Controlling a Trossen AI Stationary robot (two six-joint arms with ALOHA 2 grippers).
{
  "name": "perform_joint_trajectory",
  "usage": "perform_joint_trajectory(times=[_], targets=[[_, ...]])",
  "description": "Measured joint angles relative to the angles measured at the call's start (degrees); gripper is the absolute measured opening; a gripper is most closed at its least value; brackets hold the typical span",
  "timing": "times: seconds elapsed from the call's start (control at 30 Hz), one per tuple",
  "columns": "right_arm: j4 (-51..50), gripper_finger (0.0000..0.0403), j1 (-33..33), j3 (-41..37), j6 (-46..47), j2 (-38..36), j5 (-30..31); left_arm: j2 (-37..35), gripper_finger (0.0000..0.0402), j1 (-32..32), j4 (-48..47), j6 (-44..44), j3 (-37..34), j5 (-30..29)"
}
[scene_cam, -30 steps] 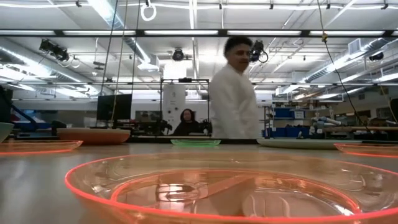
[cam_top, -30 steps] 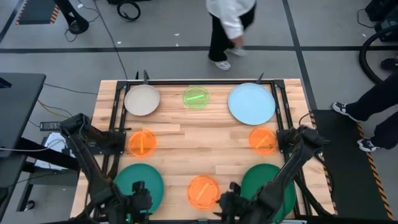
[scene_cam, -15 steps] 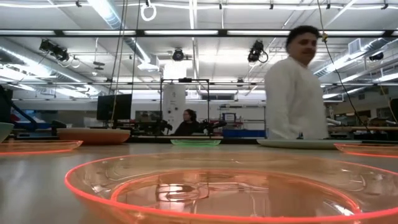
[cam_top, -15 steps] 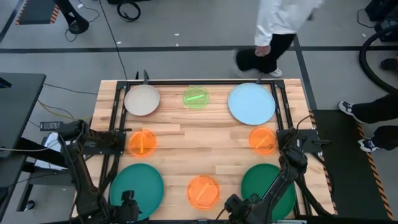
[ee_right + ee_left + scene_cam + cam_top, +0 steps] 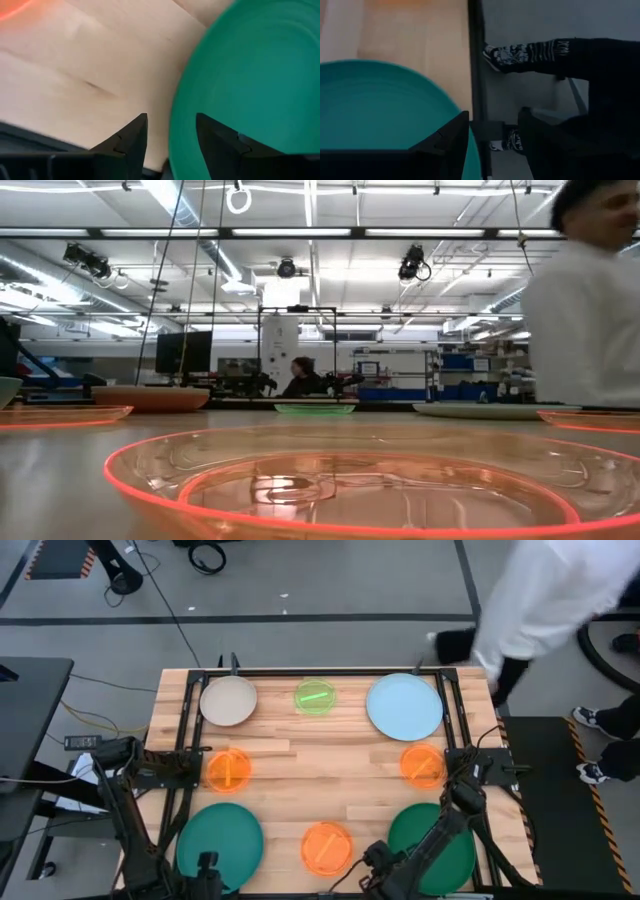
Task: Stack plastic plates
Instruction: Stack the green plate on top of the blue plate
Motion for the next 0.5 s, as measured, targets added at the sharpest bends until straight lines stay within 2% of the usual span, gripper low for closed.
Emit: perform_joint_trajectory(times=[0.2, 0.5], targets=[[0.28, 0.0160, -1.62, -2.21, -1.81, -0.01, -2.17, -0.02, 0.0176, -0.54, 1.28, 1.26, -0.02, -0.04], [8.49, 0.0135, -1.40, -8.50, -1.34, -0.03, -5.63, -0.04, 0.0176, -1.52, 1.84, 1.47, 0.00, -0.15]])
